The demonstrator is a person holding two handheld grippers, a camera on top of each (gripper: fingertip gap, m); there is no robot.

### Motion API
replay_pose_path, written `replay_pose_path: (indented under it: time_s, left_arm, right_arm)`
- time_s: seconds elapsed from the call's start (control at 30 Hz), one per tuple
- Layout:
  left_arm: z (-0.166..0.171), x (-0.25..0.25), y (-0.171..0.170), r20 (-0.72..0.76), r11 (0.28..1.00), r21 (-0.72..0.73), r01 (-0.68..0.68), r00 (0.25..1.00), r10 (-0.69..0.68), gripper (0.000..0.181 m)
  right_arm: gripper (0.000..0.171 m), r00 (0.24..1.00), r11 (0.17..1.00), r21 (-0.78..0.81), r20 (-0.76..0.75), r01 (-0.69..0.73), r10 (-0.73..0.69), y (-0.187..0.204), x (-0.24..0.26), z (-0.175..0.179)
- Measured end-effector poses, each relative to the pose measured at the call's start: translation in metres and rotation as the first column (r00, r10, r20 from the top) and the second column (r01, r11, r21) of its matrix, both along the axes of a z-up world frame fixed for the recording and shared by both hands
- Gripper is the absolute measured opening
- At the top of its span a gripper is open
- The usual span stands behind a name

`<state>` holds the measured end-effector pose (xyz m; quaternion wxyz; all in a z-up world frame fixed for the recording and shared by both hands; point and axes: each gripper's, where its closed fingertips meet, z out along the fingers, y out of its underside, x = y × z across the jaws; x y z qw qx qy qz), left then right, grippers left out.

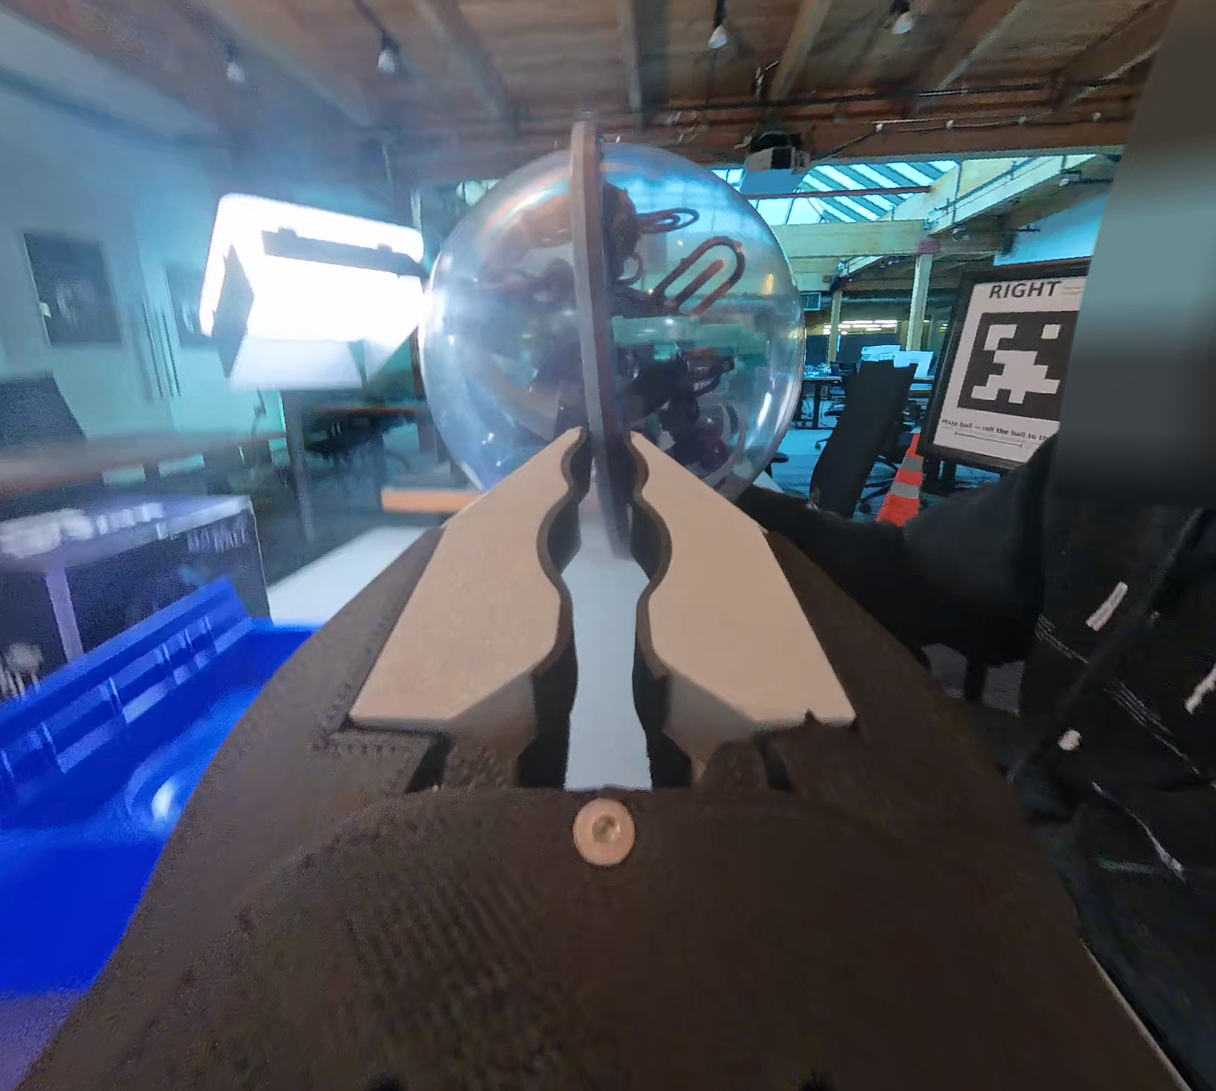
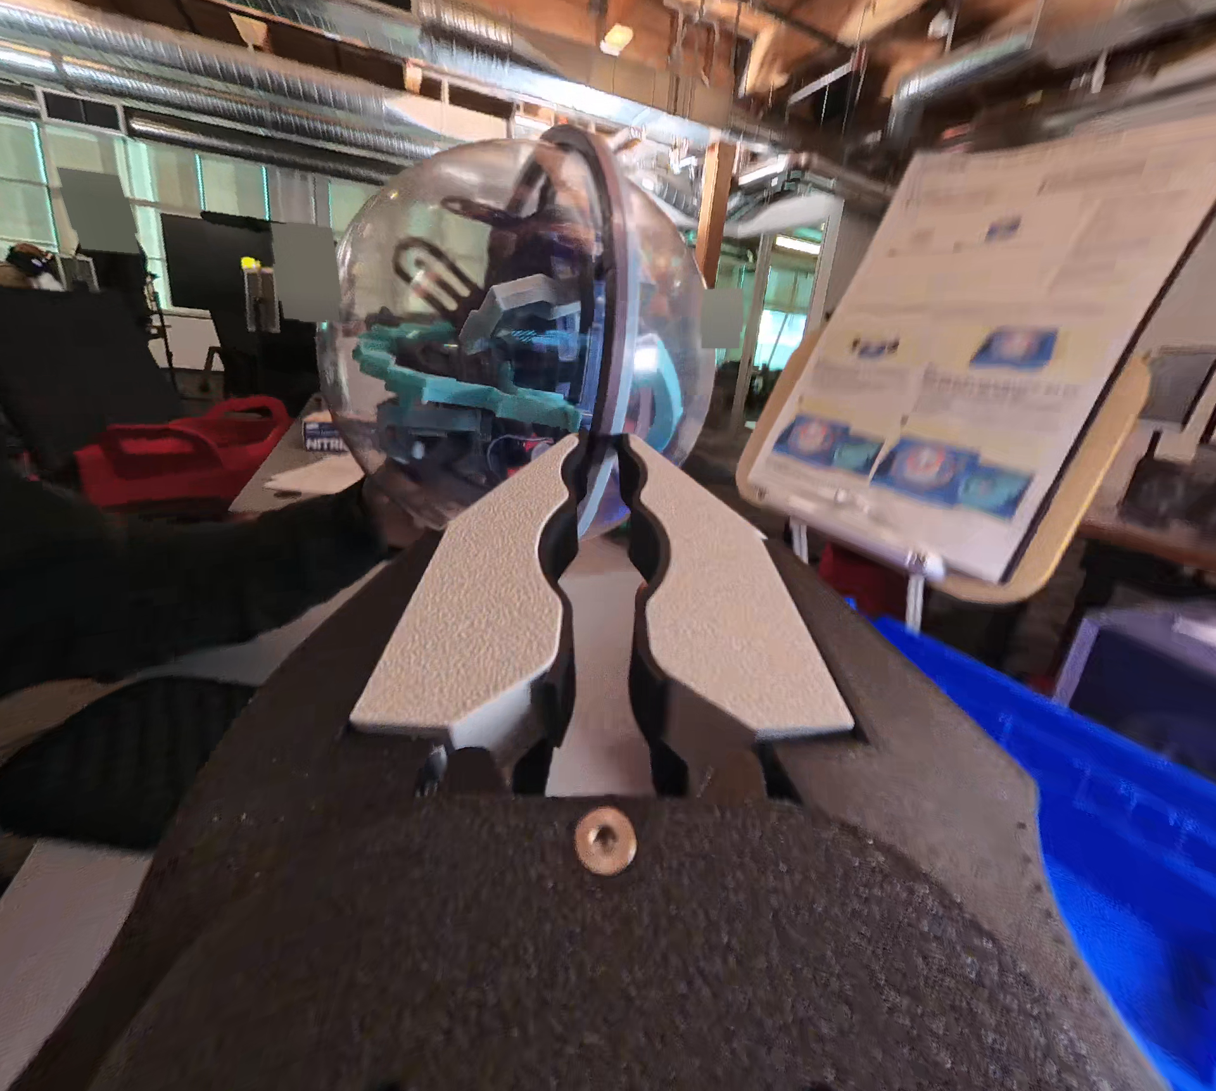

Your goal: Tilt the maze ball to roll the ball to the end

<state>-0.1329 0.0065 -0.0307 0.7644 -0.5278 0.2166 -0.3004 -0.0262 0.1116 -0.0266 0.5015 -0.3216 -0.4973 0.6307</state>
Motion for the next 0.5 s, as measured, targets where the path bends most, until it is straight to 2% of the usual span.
replay_pose_path:
  time_s: [0.1, 0.2, 0.27, 0.37, 0.5]
  left_arm:
    - [0.055, 0.008, -0.015, -0.042, 0.99, 0.141, -0.003, 0.999, 0.009, 0.007]
    - [0.091, 0.019, -0.037, -0.092, 0.963, 0.271, -0.004, 0.995, 0.031, 0.007]
    - [0.096, 0.028, -0.048, -0.146, 0.95, 0.311, -0.001, 0.988, 0.049, 0.007]
    - [0.092, 0.037, -0.057, -0.244, 0.94, 0.339, -0.027, 0.963, 0.115, 0.007]
    - [0.097, 0.046, -0.071, -0.26, 0.926, 0.378, -0.01, 0.959, 0.117, 0.007]
  right_arm:
    - [0.005, 0.995, 0.998, 0.063, -0.094, 0.02, -0.014, -0.01, 0.004, 0.057]
    - [0.005, 0.984, 0.992, 0.12, -0.176, 0.038, -0.017, -0.026, 0.011, 0.091]
    - [0.004, 0.974, 0.989, 0.134, -0.224, 0.057, -0.026, -0.033, 0.016, 0.101]
    - [0.002, 0.967, 0.985, 0.158, -0.253, 0.074, -0.032, -0.038, 0.018, 0.098]
    - [0.0, 0.962, 0.988, 0.149, -0.272, 0.051, -0.008, -0.042, 0.016, 0.091]
